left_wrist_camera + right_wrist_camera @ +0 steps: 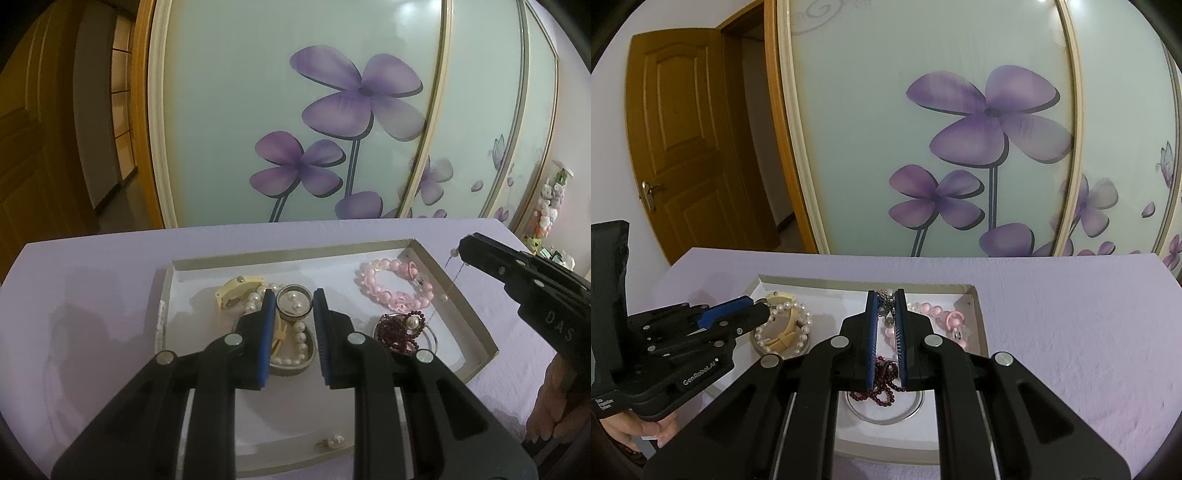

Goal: Organize jewelry
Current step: 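Carry ring and dangling earrings into the tray and open the left tool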

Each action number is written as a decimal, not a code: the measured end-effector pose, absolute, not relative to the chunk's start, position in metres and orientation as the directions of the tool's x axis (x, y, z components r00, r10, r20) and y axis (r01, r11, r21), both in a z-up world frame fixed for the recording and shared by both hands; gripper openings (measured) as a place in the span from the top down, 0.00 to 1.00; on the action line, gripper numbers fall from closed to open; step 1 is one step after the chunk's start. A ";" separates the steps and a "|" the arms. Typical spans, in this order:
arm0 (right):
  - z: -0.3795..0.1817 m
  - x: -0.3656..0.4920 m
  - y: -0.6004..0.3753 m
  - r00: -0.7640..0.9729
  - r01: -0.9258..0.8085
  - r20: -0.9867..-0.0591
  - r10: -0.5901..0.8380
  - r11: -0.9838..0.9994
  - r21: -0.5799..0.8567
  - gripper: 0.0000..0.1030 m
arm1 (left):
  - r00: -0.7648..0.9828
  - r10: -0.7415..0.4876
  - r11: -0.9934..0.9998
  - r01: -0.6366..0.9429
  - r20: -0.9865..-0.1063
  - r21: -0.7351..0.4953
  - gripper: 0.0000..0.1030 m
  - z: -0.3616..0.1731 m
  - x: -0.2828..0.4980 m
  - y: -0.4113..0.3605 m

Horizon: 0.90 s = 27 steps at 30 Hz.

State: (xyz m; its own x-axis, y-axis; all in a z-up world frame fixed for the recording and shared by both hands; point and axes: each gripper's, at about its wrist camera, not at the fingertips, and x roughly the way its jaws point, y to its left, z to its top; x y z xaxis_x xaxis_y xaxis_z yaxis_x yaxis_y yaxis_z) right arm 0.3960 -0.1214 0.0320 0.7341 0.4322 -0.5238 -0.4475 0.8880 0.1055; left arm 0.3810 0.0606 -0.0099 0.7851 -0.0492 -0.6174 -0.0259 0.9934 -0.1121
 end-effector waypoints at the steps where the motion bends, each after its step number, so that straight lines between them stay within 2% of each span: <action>1: 0.031 0.396 -0.121 0.733 -0.449 -0.525 0.433 0.887 0.105 0.91 | 0.784 -0.051 0.993 -0.025 -0.619 -0.112 0.80 -0.010 0.381 0.060; 8: 0.031 0.396 -0.120 0.730 -0.452 -0.528 0.434 0.886 0.105 0.91 | 0.777 -0.064 0.992 -0.017 -0.626 -0.122 0.77 -0.013 0.385 0.055; 11: 0.030 0.396 -0.120 0.729 -0.453 -0.529 0.434 0.886 0.104 0.91 | 0.776 -0.066 0.991 -0.023 -0.628 -0.131 0.66 -0.015 0.386 0.057; 13: 0.030 0.396 -0.120 0.728 -0.453 -0.530 0.435 0.886 0.104 0.91 | 0.776 -0.068 0.990 -0.024 -0.627 -0.137 0.65 -0.015 0.385 0.057; 24: 0.030 0.395 -0.119 0.729 -0.453 -0.529 0.434 0.886 0.103 0.91 | 0.790 -0.056 0.987 -0.048 -0.610 -0.152 0.45 -0.010 0.377 0.064; 27: 0.029 0.396 -0.119 0.729 -0.451 -0.531 0.432 0.887 0.102 0.91 | 0.795 -0.042 0.987 -0.062 -0.605 -0.151 0.44 -0.007 0.375 0.068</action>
